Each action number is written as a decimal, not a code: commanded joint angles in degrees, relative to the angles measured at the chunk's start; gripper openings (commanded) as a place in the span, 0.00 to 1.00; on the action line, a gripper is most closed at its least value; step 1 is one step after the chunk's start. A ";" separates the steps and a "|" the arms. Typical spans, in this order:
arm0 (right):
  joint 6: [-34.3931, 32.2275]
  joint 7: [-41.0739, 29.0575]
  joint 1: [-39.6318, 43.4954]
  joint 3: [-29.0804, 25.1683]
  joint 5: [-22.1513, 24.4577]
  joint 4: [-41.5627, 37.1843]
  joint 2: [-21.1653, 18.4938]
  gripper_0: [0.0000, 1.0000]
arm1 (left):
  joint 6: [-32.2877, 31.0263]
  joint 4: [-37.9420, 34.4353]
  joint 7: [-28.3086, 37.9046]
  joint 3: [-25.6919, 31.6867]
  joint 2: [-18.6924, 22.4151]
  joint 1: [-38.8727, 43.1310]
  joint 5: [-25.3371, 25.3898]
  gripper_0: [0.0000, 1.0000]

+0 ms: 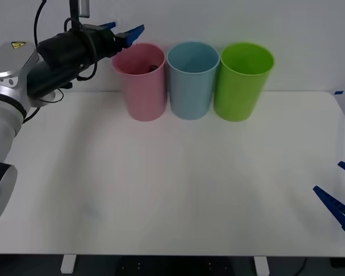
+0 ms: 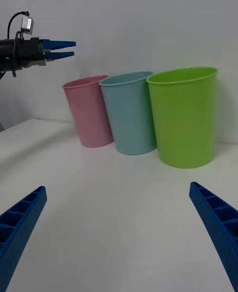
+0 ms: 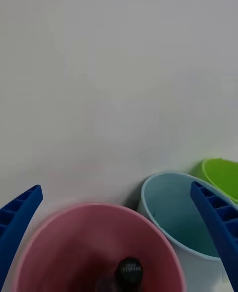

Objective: Grasp the object on the table and drop it into the matching bin: aluminum can to the light blue bin, PET bottle to the pink bin.

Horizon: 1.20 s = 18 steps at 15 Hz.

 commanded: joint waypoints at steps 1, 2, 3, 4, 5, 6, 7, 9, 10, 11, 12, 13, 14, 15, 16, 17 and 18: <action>0.00 0.00 0.00 0.00 0.00 0.00 0.00 1.00 | -0.21 -6.13 -0.10 0.00 1.77 5.31 3.30 1.00; 0.00 0.00 0.00 0.00 0.00 0.00 0.00 1.00 | -0.48 -7.71 -0.19 0.00 2.56 6.80 4.35 1.00; 0.00 0.00 0.00 0.00 0.00 0.00 0.00 1.00 | -0.83 -9.47 -0.28 0.00 3.44 8.56 5.49 1.00; 0.00 0.00 0.00 0.00 0.00 0.00 0.00 1.00 | -1.18 -10.97 -0.46 0.00 4.23 10.06 6.55 1.00; 0.00 0.00 0.00 0.00 0.00 0.00 0.00 1.00 | -1.62 -12.37 -0.72 0.00 5.11 11.73 7.69 1.00; 0.00 0.00 0.00 0.00 0.00 0.00 0.00 1.00 | -2.15 -13.43 -0.98 0.00 5.99 13.22 8.66 1.00; 0.00 0.00 0.00 0.00 0.00 0.00 0.00 1.00 | -2.76 -14.48 -1.42 0.00 6.87 14.71 9.62 1.00; 0.00 0.00 0.00 0.00 0.00 0.00 0.00 1.00 | -3.73 -17.82 -1.95 0.00 8.89 18.32 11.38 1.00; 0.00 0.00 0.00 0.00 0.00 0.00 0.00 1.00 | -4.17 -19.23 -2.13 0.00 9.68 20.08 12.35 1.00; 0.00 0.00 0.00 0.00 0.00 0.00 0.00 1.00 | -4.78 -20.55 -2.57 0.09 10.74 21.83 13.31 1.00; 0.00 0.00 0.00 0.00 0.00 0.00 0.00 1.00 | -6.10 -21.34 -2.92 0.71 11.44 23.42 13.84 1.00; 0.00 0.00 0.00 0.00 0.00 0.00 0.00 1.00 | -8.39 -22.04 -3.44 2.90 11.79 25.61 13.84 1.00; 0.00 0.00 0.00 0.00 0.00 0.00 0.00 1.00 | -10.41 -22.92 -3.71 5.19 11.88 27.55 12.61 1.00; 0.00 0.00 0.00 0.00 0.00 0.00 0.00 1.00 | -11.73 -23.80 -3.88 7.21 11.88 29.30 11.56 1.00; 0.00 0.00 0.00 0.00 0.00 0.00 0.00 1.00 | -12.87 -24.77 -4.15 9.14 11.88 31.06 10.41 1.00; 0.00 0.00 0.00 0.00 0.00 0.00 0.00 1.00 | -13.92 -26.35 -4.59 11.17 11.88 33.79 9.80 1.00; 0.00 0.00 0.00 0.00 0.00 0.00 0.00 1.00 | -14.27 -27.40 -5.29 12.13 11.88 35.46 9.80 1.00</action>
